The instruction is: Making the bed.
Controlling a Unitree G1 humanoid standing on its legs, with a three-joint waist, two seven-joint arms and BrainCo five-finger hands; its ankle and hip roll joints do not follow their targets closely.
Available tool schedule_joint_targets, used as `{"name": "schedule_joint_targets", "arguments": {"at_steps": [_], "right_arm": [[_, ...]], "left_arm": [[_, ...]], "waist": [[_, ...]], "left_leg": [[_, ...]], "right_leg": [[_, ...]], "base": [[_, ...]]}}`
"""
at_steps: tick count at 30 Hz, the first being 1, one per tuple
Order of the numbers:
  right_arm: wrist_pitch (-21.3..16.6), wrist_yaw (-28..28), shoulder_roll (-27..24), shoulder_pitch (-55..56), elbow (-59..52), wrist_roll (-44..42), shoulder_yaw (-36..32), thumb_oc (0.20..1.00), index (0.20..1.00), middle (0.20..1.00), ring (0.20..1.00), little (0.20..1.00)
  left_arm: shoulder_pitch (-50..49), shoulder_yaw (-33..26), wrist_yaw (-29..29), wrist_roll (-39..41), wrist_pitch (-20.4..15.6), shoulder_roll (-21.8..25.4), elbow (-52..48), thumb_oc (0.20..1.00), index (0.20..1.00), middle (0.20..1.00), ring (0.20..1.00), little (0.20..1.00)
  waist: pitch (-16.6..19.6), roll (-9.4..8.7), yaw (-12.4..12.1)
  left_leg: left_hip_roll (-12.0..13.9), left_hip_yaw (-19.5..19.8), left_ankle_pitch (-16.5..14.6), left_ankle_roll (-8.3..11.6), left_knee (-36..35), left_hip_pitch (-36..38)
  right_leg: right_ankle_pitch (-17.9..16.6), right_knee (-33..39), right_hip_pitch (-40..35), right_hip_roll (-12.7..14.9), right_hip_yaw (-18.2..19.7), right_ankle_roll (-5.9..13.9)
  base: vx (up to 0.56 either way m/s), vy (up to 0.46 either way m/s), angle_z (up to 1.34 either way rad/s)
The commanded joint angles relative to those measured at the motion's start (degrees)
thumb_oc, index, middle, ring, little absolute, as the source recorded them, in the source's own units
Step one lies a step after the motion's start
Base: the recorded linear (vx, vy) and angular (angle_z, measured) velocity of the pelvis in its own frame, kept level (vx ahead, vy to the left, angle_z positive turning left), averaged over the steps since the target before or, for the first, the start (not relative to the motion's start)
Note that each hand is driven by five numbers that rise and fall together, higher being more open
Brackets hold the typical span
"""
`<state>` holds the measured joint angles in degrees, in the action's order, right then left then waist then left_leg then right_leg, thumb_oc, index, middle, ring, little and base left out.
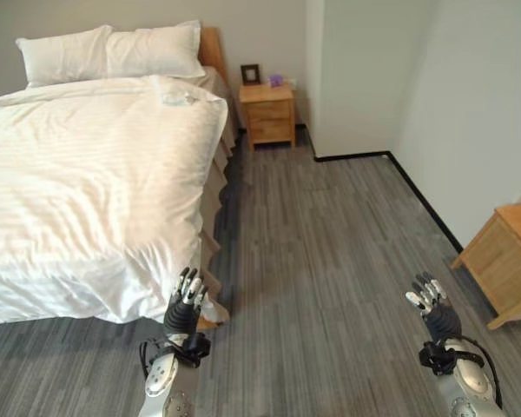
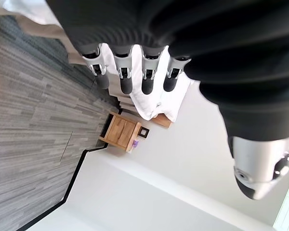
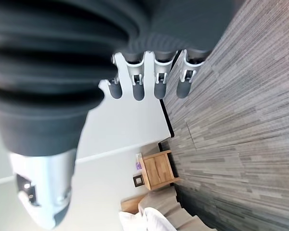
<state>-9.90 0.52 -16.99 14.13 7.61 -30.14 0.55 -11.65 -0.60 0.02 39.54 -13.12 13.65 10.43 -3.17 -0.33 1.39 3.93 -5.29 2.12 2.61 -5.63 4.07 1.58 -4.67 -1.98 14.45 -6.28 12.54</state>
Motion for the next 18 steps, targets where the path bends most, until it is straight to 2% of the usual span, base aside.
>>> {"name": "schedule_joint_targets", "arguments": {"at_steps": [1,3,4,5,6,7,8,10,11,12,13,14,15,16,17,18], "right_arm": [[-2.4,-1.0,0.9,-3.3,-2.1,2.0,-1.5,1.000,1.000,1.000,1.000,1.000],[-2.2,-0.9,1.2,-2.9,-0.5,2.2,-1.3,1.000,1.000,1.000,1.000,1.000],[-2.0,-0.9,1.0,-3.1,0.2,1.9,-1.0,1.000,1.000,1.000,1.000,1.000],[-1.8,-1.4,0.9,-2.9,-0.1,1.7,-0.7,1.000,1.000,1.000,1.000,1.000],[-2.0,-2.1,0.0,-2.9,-0.6,2.1,-0.4,1.000,1.000,1.000,1.000,1.000],[-2.0,-2.1,0.0,-2.9,-0.6,2.1,-0.4,1.000,1.000,1.000,1.000,1.000],[-2.2,-2.3,-0.6,-2.8,-0.7,2.6,-0.1,1.000,1.000,1.000,1.000,1.000],[-2.0,-2.3,-1.2,-2.1,-1.1,2.4,0.1,1.000,1.000,1.000,1.000,1.000],[-2.0,-2.6,-1.1,-2.2,-0.9,1.9,0.2,1.000,1.000,1.000,1.000,1.000],[-2.2,-2.4,-1.2,-2.3,-0.8,1.6,0.1,1.000,1.000,1.000,1.000,1.000],[-2.4,-2.4,-1.4,-2.2,-0.7,1.3,0.0,1.000,1.000,1.000,1.000,1.000],[-2.4,-2.4,-1.4,-2.2,-0.7,1.3,0.0,1.000,1.000,1.000,1.000,1.000],[-3.2,-1.7,-1.6,-2.4,-0.6,-0.3,-1.3,1.000,1.000,1.000,1.000,1.000],[-3.2,-1.7,-1.6,-2.5,-0.6,-0.4,-1.3,1.000,1.000,1.000,1.000,1.000],[-3.7,-1.0,-1.6,-2.8,-0.7,-2.9,-1.9,1.000,1.000,1.000,1.000,1.000],[-3.7,-0.9,-1.6,-2.8,-0.7,-3.5,-1.9,1.000,1.000,1.000,1.000,1.000]], "left_arm": [[5.4,-2.2,-0.4,-2.5,-2.4,3.5,-1.6,1.000,1.000,1.000,1.000,1.000],[5.4,-1.1,-1.0,-3.1,-2.1,3.7,-1.9,1.000,1.000,1.000,1.000,1.000],[5.6,-0.3,-1.4,-3.4,-2.0,3.7,-1.4,1.000,1.000,1.000,1.000,1.000],[5.5,-0.1,-1.6,-3.3,-1.8,3.5,-1.2,1.000,1.000,1.000,1.000,1.000],[5.5,0.3,-1.9,-2.8,-1.7,2.9,-0.5,1.000,1.000,1.000,1.000,1.000],[5.5,0.3,-1.9,-2.8,-1.7,2.9,-0.5,1.000,1.000,1.000,1.000,1.000],[5.3,0.6,-2.0,-2.3,-1.5,2.6,0.0,1.000,1.000,1.000,1.000,1.000],[5.6,1.9,-2.1,-1.9,-1.3,2.6,0.6,1.000,1.000,1.000,1.000,1.000],[5.5,2.0,-2.3,-2.2,-1.4,2.6,0.7,1.000,1.000,1.000,1.000,1.000],[5.9,2.2,-2.4,-2.7,-1.5,2.5,1.1,1.000,1.000,1.000,1.000,1.000],[5.8,2.3,-2.6,-2.2,-1.5,2.3,1.1,1.000,1.000,1.000,1.000,1.000],[5.8,2.3,-2.6,-2.2,-1.5,2.3,1.1,1.000,1.000,1.000,1.000,1.000],[6.8,2.7,-2.8,0.0,-1.4,1.6,1.3,1.000,1.000,1.000,1.000,1.000],[6.9,2.7,-2.8,0.0,-1.4,1.6,1.3,1.000,1.000,1.000,1.000,1.000],[8.4,3.0,-2.4,1.5,-1.3,1.4,1.6,1.000,1.000,1.000,1.000,1.000],[8.3,3.2,-2.0,1.6,-1.4,1.4,1.4,1.000,1.000,1.000,1.000,1.000]], "waist": [[-4.7,-0.76,-0.1],[-5.2,-0.02,0.6],[-5.3,0.36,1.4],[-5.2,0.36,1.7],[-4.8,-0.74,1.8],[-5.0,-0.47,2.0],[-4.8,-1.30,2.0],[-4.6,-1.69,3.0],[-4.1,-2.05,2.7],[-3.4,-2.16,2.7],[-3.1,-2.22,2.4],[-3.2,-2.19,2.5],[-3.8,-2.99,2.4],[-3.8,-2.89,2.7],[-5.1,-4.29,2.5],[-5.3,-4.72,2.6]], "left_leg": [[-3.8,0.4,-3.7,-4.89,1.8,3.7],[-3.3,1.7,-3.8,-4.94,1.2,4.7],[-3.0,2.8,-4.0,-4.54,0.7,5.3],[-3.0,3.2,-4.2,-4.25,0.6,5.6],[-3.9,3.8,-4.8,-3.86,0.6,5.9],[-3.6,4.0,-5.0,-3.79,0.6,6.2],[-4.0,4.5,-5.4,-3.62,0.6,6.5],[-3.4,6.0,-6.0,-2.98,0.8,7.3],[-2.8,5.9,-6.4,-2.67,1.2,7.6],[-2.0,6.0,-6.9,-1.99,3.3,7.1],[-1.3,6.1,-6.3,-1.41,6.6,6.3],[-1.3,6.2,-6.5,-1.38,7.0,6.2],[-1.0,4.6,-2.1,0.54,18.3,1.3],[-0.9,4.9,-2.4,0.58,19.1,0.8],[0.3,3.0,0.7,1.05,28.4,-3.9],[1.1,1.5,1.1,0.81,29.7,-5.5]], "right_leg": [[-13.2,-18.7,7.4,-0.3,0.8,-1.17],[-11.6,-21.2,10.2,-2.4,1.8,-1.64],[-7.4,-18.8,11.8,-5.8,3.1,-2.66],[-5.4,-16.0,12.4,-7.3,3.2,-2.93],[-4.9,-7.3,12.4,-8.9,2.7,-3.72],[-5.1,-6.7,11.7,-9.2,2.4,-3.76],[-5.9,-1.6,11.9,-10.1,1.9,-3.94],[-5.2,0.4,9.2,-12.3,6.8,-4.51],[-5.3,1.0,8.4,-13.1,7.4,-4.94],[-4.9,2.3,6.8,-13.9,8.5,-5.71],[-4.8,3.1,5.5,-13.9,7.6,-6.27],[-4.8,3.2,5.5,-13.9,7.5,-6.29],[-5.4,5.4,2.0,-13.3,5.3,-7.39],[-5.5,5.6,2.1,-13.3,5.0,-7.42],[-5.1,6.7,-0.6,-12.8,4.0,-8.93],[-4.7,7.4,-1.7,-12.7,3.7,-9.31]], "base": [[0.05,0.119,0.24],[0.10,0.040,0.30],[0.17,-0.027,0.30],[0.28,-0.118,0.35],[0.23,-0.100,0.35],[0.25,-0.155,0.37],[0.18,-0.117,0.38],[0.23,-0.169,0.97],[0.25,-0.225,0.86],[0.27,-0.242,0.14],[0.19,-0.164,0.07],[0.20,-0.211,0.02],[0.10,-0.146,0.16],[0.17,-0.295,0.24],[0.11,-0.209,0.38],[0.17,-0.230,0.40]]}}
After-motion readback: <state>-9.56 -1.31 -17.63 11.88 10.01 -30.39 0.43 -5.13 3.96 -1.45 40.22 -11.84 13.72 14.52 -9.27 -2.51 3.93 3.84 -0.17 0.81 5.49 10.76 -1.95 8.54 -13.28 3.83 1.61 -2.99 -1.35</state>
